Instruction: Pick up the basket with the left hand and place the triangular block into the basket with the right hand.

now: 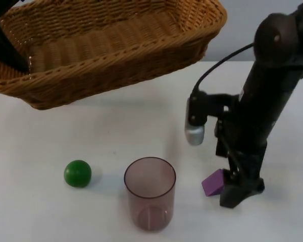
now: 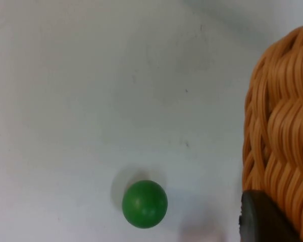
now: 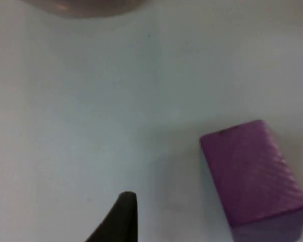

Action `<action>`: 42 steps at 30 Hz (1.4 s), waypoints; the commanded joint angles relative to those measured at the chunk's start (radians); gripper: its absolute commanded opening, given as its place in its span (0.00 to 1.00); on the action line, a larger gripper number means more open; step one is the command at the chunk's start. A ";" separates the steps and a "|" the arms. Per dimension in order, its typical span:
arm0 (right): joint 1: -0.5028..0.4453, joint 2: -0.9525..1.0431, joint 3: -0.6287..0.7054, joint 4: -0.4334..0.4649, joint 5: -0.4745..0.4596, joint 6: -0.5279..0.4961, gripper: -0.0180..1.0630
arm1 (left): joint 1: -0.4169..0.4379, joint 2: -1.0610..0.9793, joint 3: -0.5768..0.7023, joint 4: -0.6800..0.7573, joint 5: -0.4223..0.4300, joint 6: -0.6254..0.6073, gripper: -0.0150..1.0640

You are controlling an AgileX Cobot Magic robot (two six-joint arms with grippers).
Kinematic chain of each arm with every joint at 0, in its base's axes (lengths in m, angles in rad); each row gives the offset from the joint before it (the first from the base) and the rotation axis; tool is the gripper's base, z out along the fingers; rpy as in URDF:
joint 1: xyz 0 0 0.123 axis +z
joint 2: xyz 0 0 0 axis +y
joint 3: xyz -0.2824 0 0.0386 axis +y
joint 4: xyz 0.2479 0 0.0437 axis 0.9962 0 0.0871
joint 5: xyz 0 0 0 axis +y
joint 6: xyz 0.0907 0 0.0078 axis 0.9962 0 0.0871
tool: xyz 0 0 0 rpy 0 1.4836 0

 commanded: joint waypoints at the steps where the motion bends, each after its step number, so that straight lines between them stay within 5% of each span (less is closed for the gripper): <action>1: 0.009 0.018 -0.011 -0.015 0.026 -0.006 0.98 | 0.003 -0.015 -0.001 -0.040 -0.005 -0.001 0.01; 9: 0.019 0.039 -0.011 -0.029 0.014 -0.002 0.94 | 0.003 -0.015 -0.001 -0.040 -0.005 -0.001 0.01; 12: 0.019 0.039 -0.011 -0.046 0.023 0.023 0.74 | 0.003 -0.015 -0.001 -0.040 -0.005 -0.001 0.01; 13: 0.019 0.039 -0.011 -0.046 0.023 0.023 0.74 | 0.003 -0.015 -0.001 -0.040 -0.005 -0.001 0.01; 15: 0.019 0.039 -0.011 -0.048 0.018 0.047 0.51 | 0.003 -0.015 -0.001 -0.040 -0.005 -0.001 0.01; 17: 0.019 0.037 -0.011 -0.069 0.008 0.096 0.18 | 0.003 -0.015 -0.001 -0.040 -0.005 -0.001 0.01; 18: 0.019 0.037 -0.011 -0.069 0.008 0.096 0.18 | 0.003 -0.015 -0.001 -0.040 -0.005 -0.001 0.01; 20: 0.019 0.035 -0.011 -0.090 -0.007 0.170 0.02 | 0.003 -0.015 -0.001 -0.040 -0.005 -0.001 0.01; 23: 0.019 0.026 -0.011 -0.100 -0.043 0.263 0.02 | 0.003 -0.015 -0.001 -0.040 -0.005 -0.001 0.01; 34: -0.040 -0.070 -0.011 -0.314 -0.129 1.069 0.02 | 0.003 -0.015 -0.001 -0.040 0.019 -0.001 0.01; 42: -0.121 -0.180 -0.011 -0.517 -0.046 1.283 0.02 | 0.001 -0.015 -0.001 -0.038 0.036 -0.001 0.01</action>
